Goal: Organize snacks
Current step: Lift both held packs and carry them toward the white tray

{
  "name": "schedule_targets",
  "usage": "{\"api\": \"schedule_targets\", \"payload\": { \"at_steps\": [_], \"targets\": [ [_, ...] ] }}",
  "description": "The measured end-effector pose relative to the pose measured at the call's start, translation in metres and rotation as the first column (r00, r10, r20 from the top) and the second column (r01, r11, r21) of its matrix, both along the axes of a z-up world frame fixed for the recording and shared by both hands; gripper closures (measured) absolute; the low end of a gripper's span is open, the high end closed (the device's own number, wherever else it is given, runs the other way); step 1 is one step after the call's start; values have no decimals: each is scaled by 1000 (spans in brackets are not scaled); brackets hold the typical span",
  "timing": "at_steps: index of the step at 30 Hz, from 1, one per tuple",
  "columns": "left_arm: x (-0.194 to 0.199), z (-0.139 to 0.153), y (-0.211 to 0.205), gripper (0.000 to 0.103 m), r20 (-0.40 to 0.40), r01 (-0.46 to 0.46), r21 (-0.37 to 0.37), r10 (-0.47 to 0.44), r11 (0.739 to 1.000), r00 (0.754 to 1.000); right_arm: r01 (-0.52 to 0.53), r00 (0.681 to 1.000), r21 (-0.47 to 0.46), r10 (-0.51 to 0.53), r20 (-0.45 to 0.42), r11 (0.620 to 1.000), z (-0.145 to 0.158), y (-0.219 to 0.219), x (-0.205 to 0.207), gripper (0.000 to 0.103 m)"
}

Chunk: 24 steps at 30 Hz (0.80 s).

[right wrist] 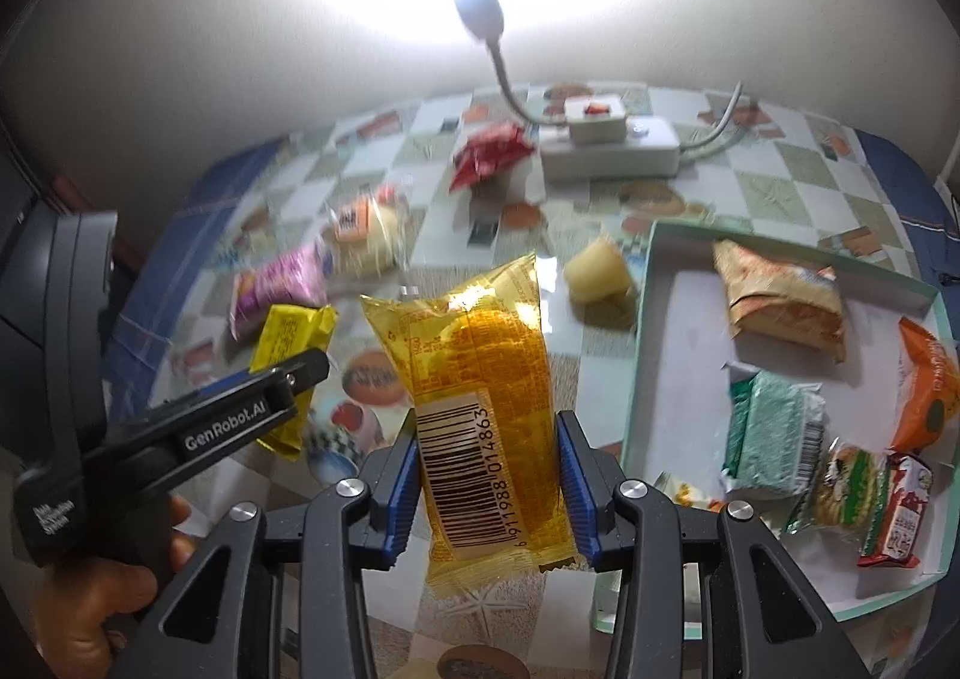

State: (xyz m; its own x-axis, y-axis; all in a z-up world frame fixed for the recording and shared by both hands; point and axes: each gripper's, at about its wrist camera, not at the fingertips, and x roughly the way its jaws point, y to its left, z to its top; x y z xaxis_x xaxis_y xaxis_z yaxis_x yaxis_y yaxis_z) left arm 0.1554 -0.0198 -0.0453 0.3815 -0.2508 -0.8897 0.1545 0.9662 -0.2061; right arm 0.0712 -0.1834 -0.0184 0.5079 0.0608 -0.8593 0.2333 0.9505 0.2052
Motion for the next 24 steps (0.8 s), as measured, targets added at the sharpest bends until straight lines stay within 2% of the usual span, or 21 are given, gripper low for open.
{"api": "schedule_targets", "payload": {
  "at_steps": [6, 14, 21, 24],
  "targets": [
    [-7, 32, -1, 45, 74, -13, -48, 17, 999, 997, 52, 996, 32, -54, 68, 998, 24, -23, -10, 58],
    [-15, 59, -14, 45, 139, -5, -91, 17, 996, 990, 160, 981, 63, -166, 99, 985, 37, -67, -24, 58],
    [-22, 72, -42, 45, 163, 36, -106, -19, 994, 986, 306, 947, 89, -313, 72, 948, 35, -120, -43, 58],
    [-23, 71, -60, 45, 161, 67, -98, -51, 993, 986, 365, 927, 73, -370, 60, 928, 31, -143, -50, 58]
  ]
}}
